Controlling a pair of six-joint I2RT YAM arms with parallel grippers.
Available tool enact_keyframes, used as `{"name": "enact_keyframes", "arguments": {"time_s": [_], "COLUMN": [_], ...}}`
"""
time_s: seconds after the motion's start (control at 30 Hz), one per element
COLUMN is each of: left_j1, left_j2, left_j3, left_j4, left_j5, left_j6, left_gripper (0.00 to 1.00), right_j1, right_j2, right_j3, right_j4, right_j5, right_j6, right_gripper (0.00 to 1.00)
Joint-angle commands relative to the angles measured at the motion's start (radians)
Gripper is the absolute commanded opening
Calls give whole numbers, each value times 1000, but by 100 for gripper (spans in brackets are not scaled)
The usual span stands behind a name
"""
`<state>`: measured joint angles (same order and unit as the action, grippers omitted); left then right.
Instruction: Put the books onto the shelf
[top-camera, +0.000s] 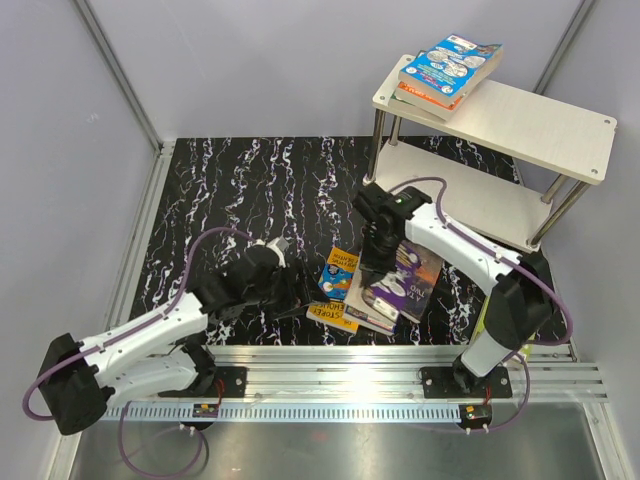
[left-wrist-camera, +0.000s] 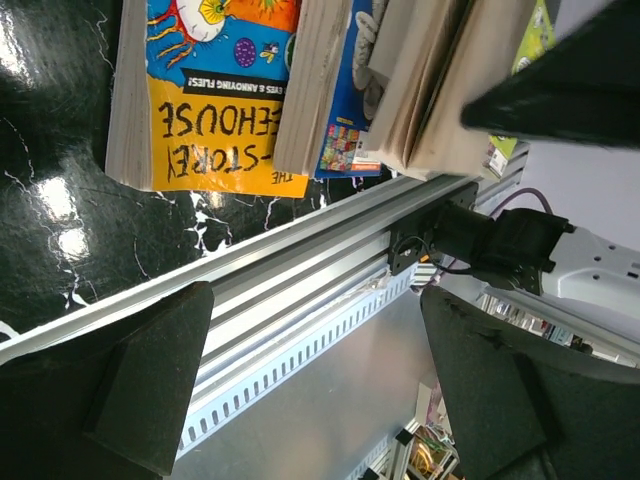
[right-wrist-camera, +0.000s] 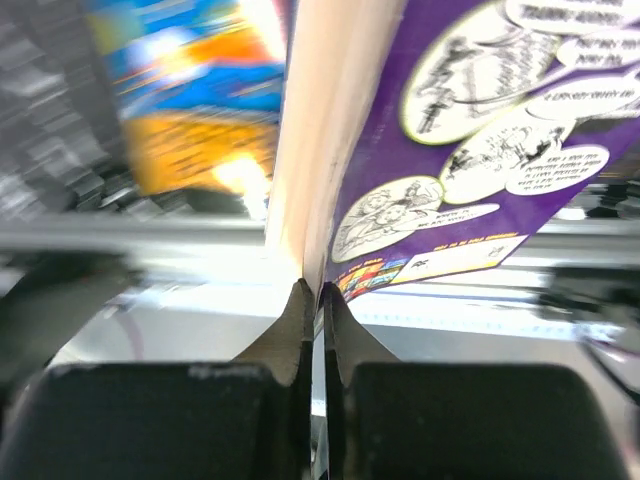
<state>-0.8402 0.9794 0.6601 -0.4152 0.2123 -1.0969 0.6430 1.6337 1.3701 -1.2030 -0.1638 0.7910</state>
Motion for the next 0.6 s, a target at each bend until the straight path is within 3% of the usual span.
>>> {"name": "enact_keyframes", "arguments": {"time_s": [0.0,0.17,0.2,0.23,0.27,0.3,0.37,0.57], "left_j1": [4,13,16,18,23,26,38,81], "left_j2": [28,47,48,50,50,50,50,70], "left_j3": [22,27,27,26,24,21,16,21], "left_j4": [59,62,62,64,61,62,61,53], "left_j5": [-4,-5,-2,-1,1,-1,4,19], "left_j6": [18,34,35,38,42,45,54,98], "left_gripper": [91,91,91,91,91,91,91,91], "right_j1": [107,158,158,156,156,156,152,87], "right_j2": [8,80,92,95,98,101,101,6], "right_j3": [131,156,164,170,176,191,201,184], "right_j4": [39,148,135,125,108,70,42,26], "right_j5": [-80,-172,-158,-148,-131,-91,-62,-19], "right_j6": [112,137,131,119,97,88,60,54], "right_gripper": [0,1,18,53,81,89,99,100]}}
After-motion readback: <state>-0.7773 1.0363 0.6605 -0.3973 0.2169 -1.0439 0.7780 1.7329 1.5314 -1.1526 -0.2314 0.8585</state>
